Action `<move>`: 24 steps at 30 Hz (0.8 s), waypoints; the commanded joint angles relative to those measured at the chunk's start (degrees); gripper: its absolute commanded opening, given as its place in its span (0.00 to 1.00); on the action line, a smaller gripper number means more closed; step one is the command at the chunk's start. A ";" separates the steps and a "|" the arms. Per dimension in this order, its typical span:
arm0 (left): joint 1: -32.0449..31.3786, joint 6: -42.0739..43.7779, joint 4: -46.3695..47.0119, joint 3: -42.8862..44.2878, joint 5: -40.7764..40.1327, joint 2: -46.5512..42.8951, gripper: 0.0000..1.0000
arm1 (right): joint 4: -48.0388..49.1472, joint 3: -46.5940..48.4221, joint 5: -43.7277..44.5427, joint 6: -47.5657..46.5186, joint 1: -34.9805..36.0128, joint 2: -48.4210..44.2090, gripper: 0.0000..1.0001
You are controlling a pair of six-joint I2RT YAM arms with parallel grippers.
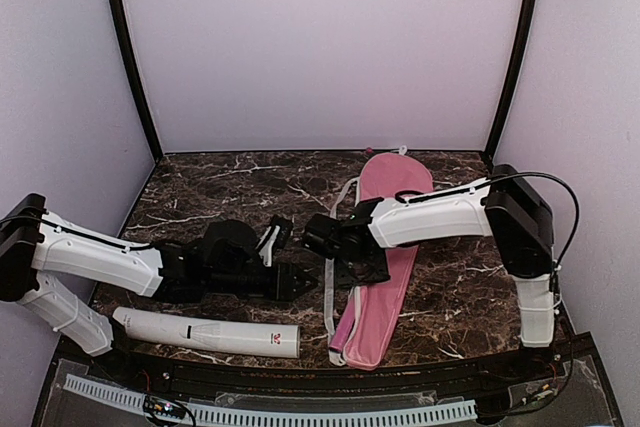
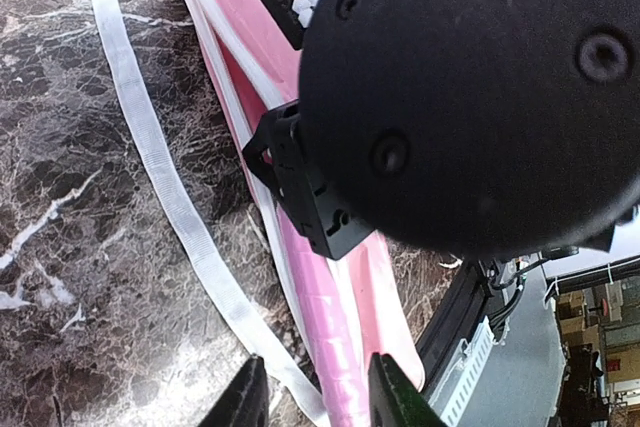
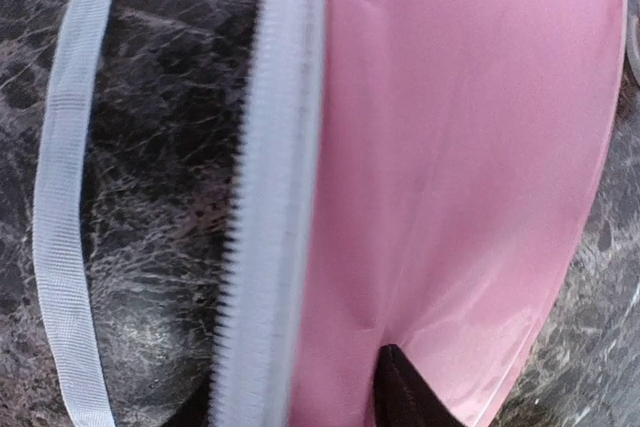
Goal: Pack up the badminton gear
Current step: Pick up the racket bag from the center of the board.
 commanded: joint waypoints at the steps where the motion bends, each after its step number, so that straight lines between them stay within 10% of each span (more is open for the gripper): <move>1: 0.41 0.96 -0.81 -0.90 -0.48 -1.80 0.35 | 6.69 -5.86 -7.22 0.26 -1.47 0.41 0.27; 7: 0.77 1.17 -1.83 0.08 -0.64 -1.62 0.35 | 11.56 -9.75 -9.21 -0.02 -2.25 -3.34 0.00; 24: 3.85 -5.76 7.80 3.91 4.86 5.54 0.53 | 37.94 -32.94 -21.97 0.40 -4.04 -30.94 0.00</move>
